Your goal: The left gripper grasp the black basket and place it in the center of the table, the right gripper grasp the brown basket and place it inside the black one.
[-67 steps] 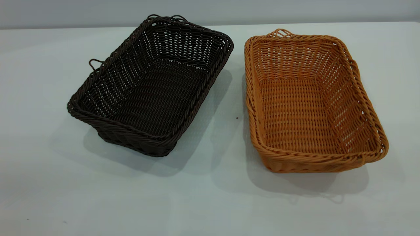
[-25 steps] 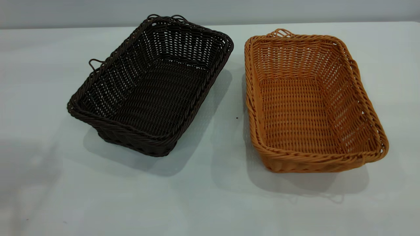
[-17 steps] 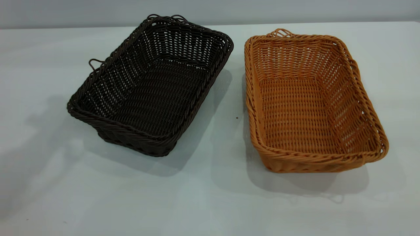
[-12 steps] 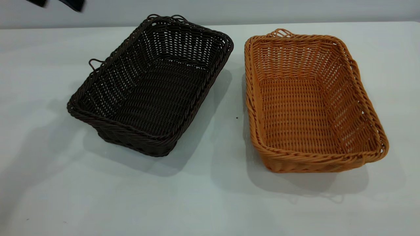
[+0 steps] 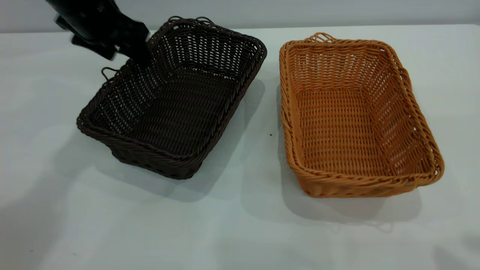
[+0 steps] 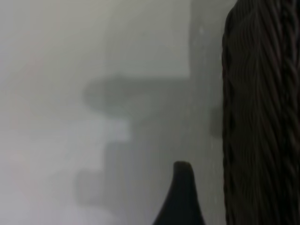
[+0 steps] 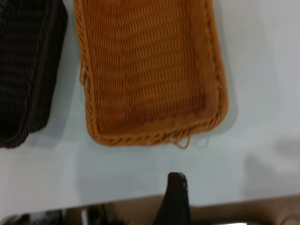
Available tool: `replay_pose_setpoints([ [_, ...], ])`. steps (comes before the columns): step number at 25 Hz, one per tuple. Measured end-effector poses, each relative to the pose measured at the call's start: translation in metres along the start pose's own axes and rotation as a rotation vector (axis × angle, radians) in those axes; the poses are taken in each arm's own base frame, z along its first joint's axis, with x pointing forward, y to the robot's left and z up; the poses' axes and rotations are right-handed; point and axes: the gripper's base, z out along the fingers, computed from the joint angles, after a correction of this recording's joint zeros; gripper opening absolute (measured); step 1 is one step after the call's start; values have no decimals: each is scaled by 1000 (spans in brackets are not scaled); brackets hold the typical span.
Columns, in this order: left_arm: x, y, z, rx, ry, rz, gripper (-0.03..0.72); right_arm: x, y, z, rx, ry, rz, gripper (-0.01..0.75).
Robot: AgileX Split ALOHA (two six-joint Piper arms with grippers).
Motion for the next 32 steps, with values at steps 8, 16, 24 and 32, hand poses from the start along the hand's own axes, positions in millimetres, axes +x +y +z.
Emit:
replay_pose_setpoints([
  [8,-1,-4,46,12,27,14,256,-16,5,57,-135,252,143,583],
  [16,-32,-1,24,-8,-75,72,84,-8,30,142,-240,492,447,583],
  [24,-69,2,-22,-62,-267,97,83,18,27,222,-131,531,760,580],
  [32,-69,2,-22,-66,-266,127,83,37,6,265,-33,553,789,503],
])
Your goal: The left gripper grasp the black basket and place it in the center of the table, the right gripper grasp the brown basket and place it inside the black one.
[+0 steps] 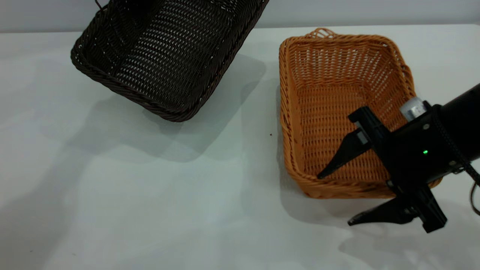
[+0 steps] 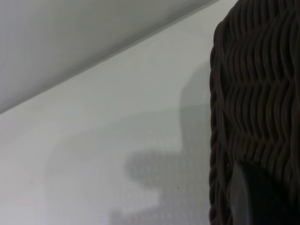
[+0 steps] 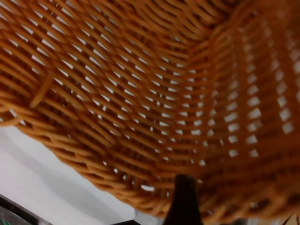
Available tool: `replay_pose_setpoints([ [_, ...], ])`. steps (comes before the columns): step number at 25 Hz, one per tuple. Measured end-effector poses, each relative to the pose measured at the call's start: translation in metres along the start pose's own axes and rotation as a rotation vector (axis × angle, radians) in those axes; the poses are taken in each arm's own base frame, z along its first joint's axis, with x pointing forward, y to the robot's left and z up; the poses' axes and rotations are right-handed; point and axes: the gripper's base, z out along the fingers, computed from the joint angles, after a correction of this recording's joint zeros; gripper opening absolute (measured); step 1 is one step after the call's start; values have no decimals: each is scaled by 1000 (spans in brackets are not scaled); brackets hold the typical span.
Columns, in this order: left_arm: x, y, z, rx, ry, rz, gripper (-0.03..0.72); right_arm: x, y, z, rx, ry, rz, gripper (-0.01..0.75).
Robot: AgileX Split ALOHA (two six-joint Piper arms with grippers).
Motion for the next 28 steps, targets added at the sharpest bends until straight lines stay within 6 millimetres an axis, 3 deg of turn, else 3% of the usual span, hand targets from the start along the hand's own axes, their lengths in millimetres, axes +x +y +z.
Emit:
replay_pose_setpoints([
  [5,0,0,0,0,1,23,83,-18,5,9,39,-86,-27,368],
  [10,0,0,0,-1,0,57,83,-38,9,2,36,-168,-50,96],
  [11,0,1,0,-3,1,70,83,-44,8,-2,27,-180,-45,76],
  [15,0,0,0,-2,1,124,83,-74,0,-27,-15,-236,-77,68],
  [21,3,-9,0,40,42,320,83,-125,8,-109,-235,-425,-117,68],
  [24,6,-33,0,130,102,511,83,-135,14,-141,-340,-432,-188,68],
  [28,9,-78,-3,288,130,792,83,-141,12,-156,-360,-381,-262,68],
])
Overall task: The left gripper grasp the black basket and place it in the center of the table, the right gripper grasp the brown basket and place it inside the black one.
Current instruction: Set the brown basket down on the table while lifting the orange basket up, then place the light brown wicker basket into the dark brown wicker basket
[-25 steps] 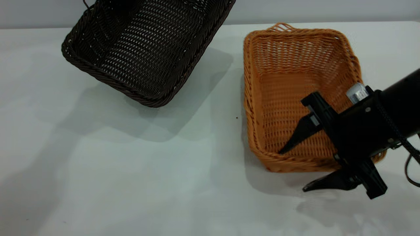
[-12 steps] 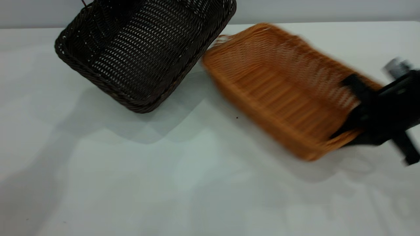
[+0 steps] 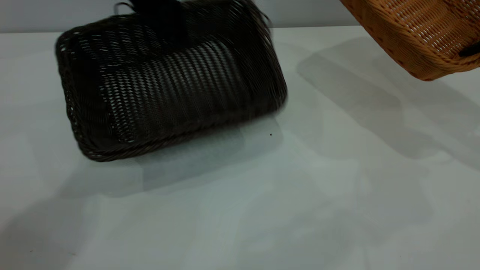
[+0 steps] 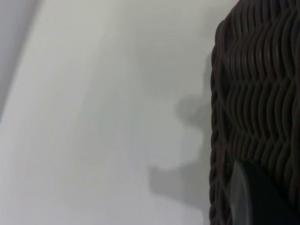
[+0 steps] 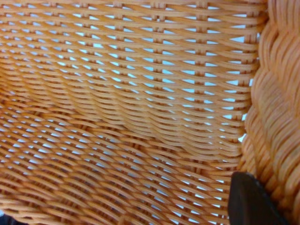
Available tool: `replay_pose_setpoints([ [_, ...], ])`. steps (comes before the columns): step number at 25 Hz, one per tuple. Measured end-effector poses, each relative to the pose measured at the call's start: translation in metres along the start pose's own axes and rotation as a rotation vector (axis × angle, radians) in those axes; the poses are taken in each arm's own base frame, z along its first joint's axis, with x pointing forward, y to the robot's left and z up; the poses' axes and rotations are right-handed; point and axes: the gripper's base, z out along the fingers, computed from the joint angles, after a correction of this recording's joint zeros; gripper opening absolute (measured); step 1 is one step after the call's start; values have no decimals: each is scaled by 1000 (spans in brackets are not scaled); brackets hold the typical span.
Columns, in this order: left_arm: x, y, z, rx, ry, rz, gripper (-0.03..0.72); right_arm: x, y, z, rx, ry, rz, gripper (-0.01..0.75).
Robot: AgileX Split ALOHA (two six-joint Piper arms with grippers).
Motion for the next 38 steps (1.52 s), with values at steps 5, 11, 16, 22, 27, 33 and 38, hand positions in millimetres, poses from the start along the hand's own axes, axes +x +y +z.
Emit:
replay_pose_setpoints([
  [5,-33,-39,9,146,-56,254,83,-2,5,-3,-41,44,-37,68],
  [11,-45,-64,28,212,-66,286,94,0,8,-4,-75,74,-39,68],
  [16,-45,-64,28,219,-72,236,206,1,10,-4,-96,90,-38,68],
  [22,-47,-62,26,206,-79,220,406,4,13,-5,-126,118,-39,68],
  [27,-43,-32,-11,134,-97,-37,444,8,13,-6,-131,169,-49,68],
  [33,19,40,-87,6,-111,-517,446,30,30,6,-100,276,-91,68],
  [38,72,67,-109,-43,-87,-714,446,85,58,34,-5,509,-211,68],
])
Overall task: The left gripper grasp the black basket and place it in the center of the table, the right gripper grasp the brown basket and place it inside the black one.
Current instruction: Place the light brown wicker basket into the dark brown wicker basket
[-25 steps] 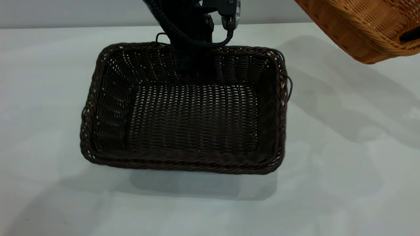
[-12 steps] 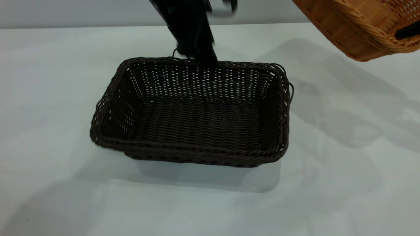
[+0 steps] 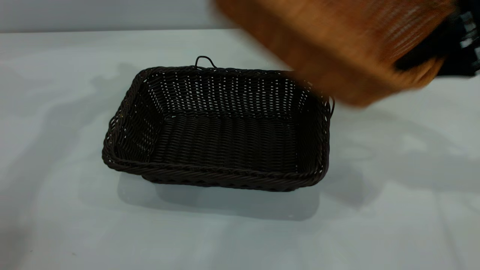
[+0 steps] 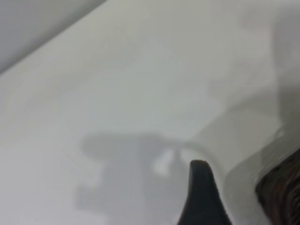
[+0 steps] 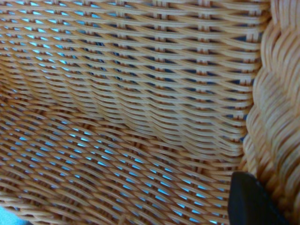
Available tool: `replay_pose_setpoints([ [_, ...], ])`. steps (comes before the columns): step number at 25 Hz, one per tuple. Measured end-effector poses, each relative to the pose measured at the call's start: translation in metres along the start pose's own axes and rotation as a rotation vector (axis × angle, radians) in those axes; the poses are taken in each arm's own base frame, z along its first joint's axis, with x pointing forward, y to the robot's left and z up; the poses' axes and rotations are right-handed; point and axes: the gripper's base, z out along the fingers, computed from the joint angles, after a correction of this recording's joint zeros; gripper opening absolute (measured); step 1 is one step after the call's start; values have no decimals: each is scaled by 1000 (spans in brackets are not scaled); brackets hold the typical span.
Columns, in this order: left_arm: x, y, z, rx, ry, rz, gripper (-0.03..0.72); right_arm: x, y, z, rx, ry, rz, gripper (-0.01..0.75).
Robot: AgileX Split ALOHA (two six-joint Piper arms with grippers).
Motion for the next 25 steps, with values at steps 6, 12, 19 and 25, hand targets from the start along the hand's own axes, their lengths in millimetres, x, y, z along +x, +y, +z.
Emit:
replay_pose_setpoints([
  [6,7,11,-3,-3,13,-38,446,25,33,47,137,119,-124,68],
  [12,7,10,-3,0,13,-40,446,23,67,65,250,121,-220,68],
  [19,7,10,-3,0,14,-40,446,9,69,90,333,146,-225,68],
  [25,7,10,-3,1,15,-40,446,5,57,105,355,177,-197,87],
])
